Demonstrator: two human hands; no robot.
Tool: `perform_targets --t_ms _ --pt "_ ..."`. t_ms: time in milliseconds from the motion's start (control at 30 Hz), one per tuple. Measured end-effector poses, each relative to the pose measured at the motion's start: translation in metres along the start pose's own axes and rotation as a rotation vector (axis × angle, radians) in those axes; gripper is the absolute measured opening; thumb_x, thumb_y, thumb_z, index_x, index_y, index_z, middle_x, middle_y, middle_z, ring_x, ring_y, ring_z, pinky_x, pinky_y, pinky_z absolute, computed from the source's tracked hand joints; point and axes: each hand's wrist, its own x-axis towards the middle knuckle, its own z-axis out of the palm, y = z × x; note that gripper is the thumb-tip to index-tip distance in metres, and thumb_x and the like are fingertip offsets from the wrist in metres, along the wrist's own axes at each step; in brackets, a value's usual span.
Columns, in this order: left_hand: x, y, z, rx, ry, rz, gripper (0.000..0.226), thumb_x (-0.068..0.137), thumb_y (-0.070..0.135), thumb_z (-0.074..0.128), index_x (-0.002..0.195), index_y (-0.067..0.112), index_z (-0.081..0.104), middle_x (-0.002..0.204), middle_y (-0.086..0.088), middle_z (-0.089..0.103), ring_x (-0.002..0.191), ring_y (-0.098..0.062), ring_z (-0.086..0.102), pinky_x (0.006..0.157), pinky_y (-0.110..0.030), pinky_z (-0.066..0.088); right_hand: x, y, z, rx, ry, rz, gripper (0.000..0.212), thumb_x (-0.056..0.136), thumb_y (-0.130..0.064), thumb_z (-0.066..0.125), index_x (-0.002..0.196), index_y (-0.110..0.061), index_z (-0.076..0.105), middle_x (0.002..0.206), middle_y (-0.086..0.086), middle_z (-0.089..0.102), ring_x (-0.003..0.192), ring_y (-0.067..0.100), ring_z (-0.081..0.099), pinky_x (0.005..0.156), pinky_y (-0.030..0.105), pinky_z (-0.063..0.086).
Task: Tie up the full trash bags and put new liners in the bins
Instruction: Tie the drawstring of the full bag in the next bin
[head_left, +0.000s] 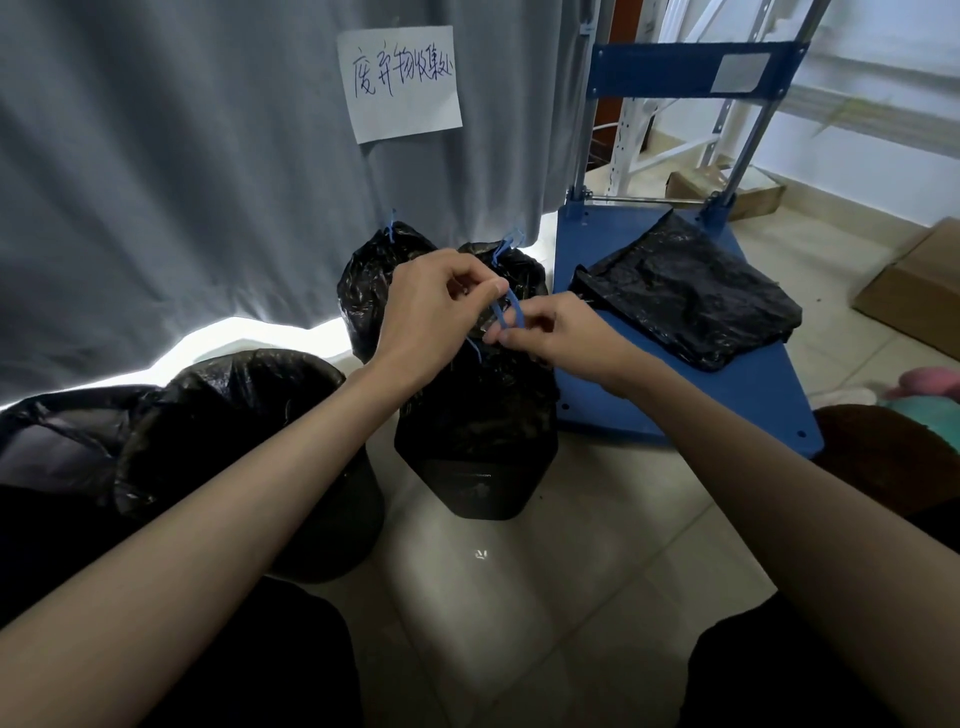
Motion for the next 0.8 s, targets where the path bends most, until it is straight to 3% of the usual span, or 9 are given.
perform_targets --t_ms 67,267,433,633,733,800 --pt "0.0 -0.006 0.001 -0.016 -0.014 -0.001 0.01 0.082 0.035 0.072 0.08 0.025 0.075 0.075 0.012 0.068 0.068 -0.001 0.06 0.062 -0.01 0.043 -0.002 0.002 0.001 0.057 0.032 0.023 0.013 0.092 -0.018 0.065 0.098 -0.015 0.076 0.079 0.01 0.067 0.068 0.011 0.055 0.063 0.023 0.045" --pt "-0.027 -0.035 0.016 0.204 -0.246 -0.04 0.031 0.067 0.055 0.08 0.068 0.026 0.068 0.063 0.012 0.062 0.06 -0.001 0.059 0.057 -0.016 0.045 -0.001 0.013 -0.005 0.261 0.159 0.07 0.017 0.097 -0.011 0.057 0.097 -0.005 0.073 0.075 0.006 0.065 0.064 0.011 0.059 0.064 0.023 0.054" --pt "-0.039 -0.038 0.036 0.4 -0.318 0.02 0.033 0.077 0.037 0.077 0.059 0.024 0.052 0.061 0.009 0.055 0.062 -0.013 0.056 0.062 -0.036 0.05 -0.003 0.01 -0.004 0.29 0.147 0.074 0.019 0.097 -0.014 0.057 0.091 -0.01 0.075 0.072 0.003 0.065 0.062 0.009 0.058 0.06 0.019 0.052" --pt "-0.053 -0.044 0.045 0.622 -0.552 0.142 0.024 0.083 0.028 0.068 0.066 0.024 0.052 0.077 0.003 0.055 0.082 -0.024 0.062 0.064 -0.03 0.04 0.0 0.009 -0.015 0.334 0.354 0.097 0.019 0.096 -0.013 0.058 0.089 -0.005 0.074 0.067 0.003 0.06 0.058 0.009 0.052 0.057 0.02 0.048" --pt "-0.056 -0.051 0.046 0.706 -0.636 0.149 0.03 0.083 0.029 0.068 0.066 0.027 0.044 0.075 0.004 0.045 0.086 -0.027 0.063 0.064 -0.03 0.038 0.0 0.011 -0.012 0.324 0.381 0.102 0.019 0.096 -0.013 0.058 0.087 -0.007 0.073 0.066 0.002 0.06 0.058 0.009 0.052 0.058 0.021 0.048" --pt "-0.05 -0.051 0.041 0.741 -0.695 0.123 0.029 0.083 0.035 0.069 0.063 0.026 0.05 0.069 0.005 0.044 0.085 -0.026 0.064 0.063 -0.029 0.037 0.001 0.011 -0.009 0.345 0.368 0.09 0.018 0.096 -0.013 0.058 0.09 -0.007 0.074 0.067 0.003 0.061 0.059 0.01 0.054 0.059 0.022 0.049"
